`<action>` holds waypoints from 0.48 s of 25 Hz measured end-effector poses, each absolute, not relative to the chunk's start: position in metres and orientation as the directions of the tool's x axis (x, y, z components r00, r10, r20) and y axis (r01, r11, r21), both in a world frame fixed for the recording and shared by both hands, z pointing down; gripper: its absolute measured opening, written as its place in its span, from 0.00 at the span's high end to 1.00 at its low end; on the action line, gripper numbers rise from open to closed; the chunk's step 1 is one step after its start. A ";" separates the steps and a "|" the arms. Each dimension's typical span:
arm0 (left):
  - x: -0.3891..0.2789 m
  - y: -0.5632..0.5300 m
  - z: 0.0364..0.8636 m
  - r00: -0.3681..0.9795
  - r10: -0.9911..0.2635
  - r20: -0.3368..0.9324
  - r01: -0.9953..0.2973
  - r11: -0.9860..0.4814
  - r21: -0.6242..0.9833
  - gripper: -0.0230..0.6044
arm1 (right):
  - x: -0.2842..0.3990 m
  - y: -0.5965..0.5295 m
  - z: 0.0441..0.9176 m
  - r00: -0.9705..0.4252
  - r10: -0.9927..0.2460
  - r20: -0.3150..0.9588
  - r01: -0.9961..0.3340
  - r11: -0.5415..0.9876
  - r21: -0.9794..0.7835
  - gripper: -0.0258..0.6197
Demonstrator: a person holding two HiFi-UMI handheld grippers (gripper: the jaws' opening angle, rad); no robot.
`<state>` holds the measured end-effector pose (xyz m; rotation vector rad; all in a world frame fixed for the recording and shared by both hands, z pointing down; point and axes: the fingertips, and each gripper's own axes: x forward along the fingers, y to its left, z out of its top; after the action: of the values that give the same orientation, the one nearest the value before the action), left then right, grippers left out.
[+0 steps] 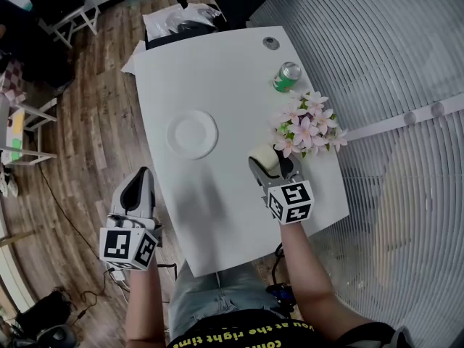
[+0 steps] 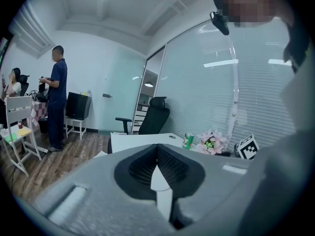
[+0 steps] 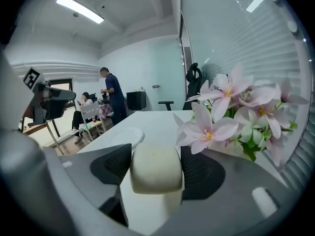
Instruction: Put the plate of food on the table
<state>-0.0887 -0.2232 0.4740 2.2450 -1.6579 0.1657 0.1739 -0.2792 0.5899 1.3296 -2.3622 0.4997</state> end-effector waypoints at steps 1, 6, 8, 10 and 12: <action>-0.091 -0.222 0.471 0.311 -0.905 0.292 -0.944 -0.258 0.205 0.96 | 0.171 -0.278 0.584 -0.482 -0.730 0.485 -0.863 0.491 -0.119 0.46; -0.097 -0.217 0.456 0.316 -0.907 0.277 -0.941 -0.264 0.210 0.96 | 0.158 -0.271 0.551 -0.509 -0.740 0.439 -0.854 0.500 -0.147 0.46; -0.091 -0.216 0.460 0.315 -0.908 0.276 -0.943 -0.267 0.198 0.96 | 0.161 -0.271 0.549 -0.523 -0.745 0.413 -0.848 0.505 -0.163 0.46; -0.084 -0.215 0.463 0.314 -0.909 0.274 -0.945 -0.270 0.186 0.96 | 0.165 -0.270 0.546 -0.534 -0.752 0.388 -0.842 0.512 -0.166 0.46; -0.080 -0.212 0.460 0.315 -0.911 0.267 -0.945 -0.273 0.182 0.96 | 0.166 -0.269 0.536 -0.544 -0.757 0.362 -0.837 0.522 -0.165 0.46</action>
<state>-0.0805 -0.2123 0.4603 2.2812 -1.6699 0.1574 0.1659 -0.2687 0.5363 1.3454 -2.5186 0.4708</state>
